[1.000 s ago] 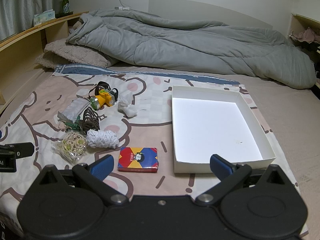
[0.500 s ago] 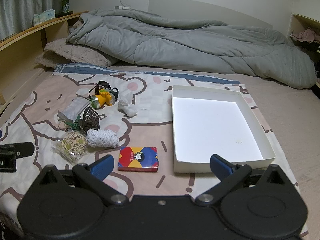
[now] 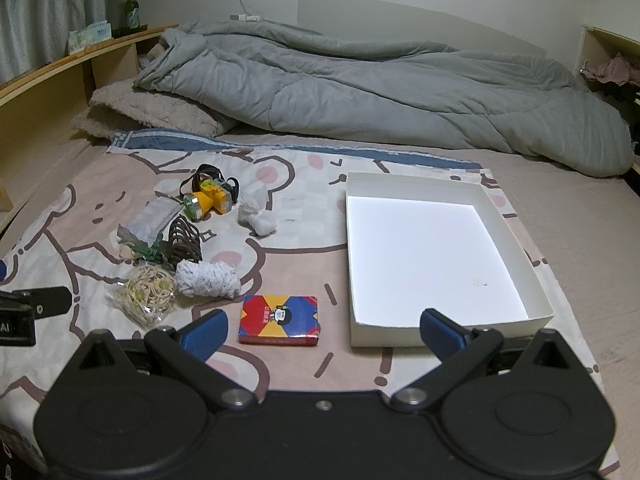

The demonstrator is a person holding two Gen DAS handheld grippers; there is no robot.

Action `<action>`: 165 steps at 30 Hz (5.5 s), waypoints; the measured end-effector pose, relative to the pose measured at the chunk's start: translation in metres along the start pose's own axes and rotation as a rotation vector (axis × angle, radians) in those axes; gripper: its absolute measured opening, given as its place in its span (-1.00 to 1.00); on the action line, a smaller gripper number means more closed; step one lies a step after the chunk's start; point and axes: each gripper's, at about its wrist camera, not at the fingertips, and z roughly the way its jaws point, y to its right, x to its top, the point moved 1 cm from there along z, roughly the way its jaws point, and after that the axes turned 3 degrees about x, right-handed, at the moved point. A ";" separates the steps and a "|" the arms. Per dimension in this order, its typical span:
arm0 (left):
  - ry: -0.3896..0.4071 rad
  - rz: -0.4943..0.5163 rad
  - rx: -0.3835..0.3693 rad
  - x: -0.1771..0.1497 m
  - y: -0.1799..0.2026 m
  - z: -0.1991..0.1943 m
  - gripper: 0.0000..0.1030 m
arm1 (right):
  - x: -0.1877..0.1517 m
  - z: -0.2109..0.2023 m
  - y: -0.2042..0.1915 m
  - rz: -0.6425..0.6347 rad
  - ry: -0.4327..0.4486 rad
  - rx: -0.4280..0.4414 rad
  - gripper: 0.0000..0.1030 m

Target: Organize objects

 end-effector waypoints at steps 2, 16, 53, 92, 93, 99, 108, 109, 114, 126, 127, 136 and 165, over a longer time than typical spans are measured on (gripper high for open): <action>0.009 0.001 -0.011 0.001 -0.001 -0.001 1.00 | 0.000 0.000 0.000 0.005 0.007 -0.002 1.00; 0.092 -0.007 -0.018 0.029 -0.013 0.002 1.00 | 0.032 0.000 -0.003 0.010 0.091 0.032 1.00; -0.113 0.283 -0.068 0.053 -0.018 0.142 1.00 | 0.067 0.198 -0.027 0.199 -0.229 0.440 1.00; -0.384 0.127 -0.183 0.031 -0.020 0.203 0.49 | 0.052 0.217 -0.057 -0.032 -0.307 0.510 0.52; -0.373 0.116 -0.175 0.033 -0.022 0.199 0.49 | 0.054 0.214 -0.055 -0.027 -0.299 0.506 0.52; -0.301 0.044 -0.145 0.044 -0.030 0.174 0.48 | 0.068 0.193 -0.039 0.027 -0.233 0.489 0.52; -0.185 -0.081 -0.112 0.059 -0.041 0.133 0.48 | 0.083 0.157 -0.017 0.053 -0.118 0.457 0.52; -0.173 -0.095 -0.107 0.061 -0.041 0.130 0.48 | 0.084 0.155 -0.015 0.055 -0.113 0.453 0.52; -0.093 -0.113 -0.076 0.068 -0.041 0.110 0.48 | 0.086 0.137 -0.007 0.056 -0.066 0.438 0.52; -0.015 -0.182 -0.080 0.081 -0.036 0.087 0.48 | 0.094 0.110 0.011 0.021 0.010 0.364 0.52; -0.011 -0.182 -0.079 0.081 -0.034 0.086 0.48 | 0.096 0.107 0.013 0.003 0.016 0.353 0.52; 0.008 -0.150 -0.106 0.090 0.000 0.083 0.48 | 0.107 0.087 0.060 0.009 0.061 0.292 0.52; -0.029 -0.093 -0.312 0.105 0.234 0.127 0.48 | 0.058 0.100 0.258 0.116 -0.024 0.122 0.52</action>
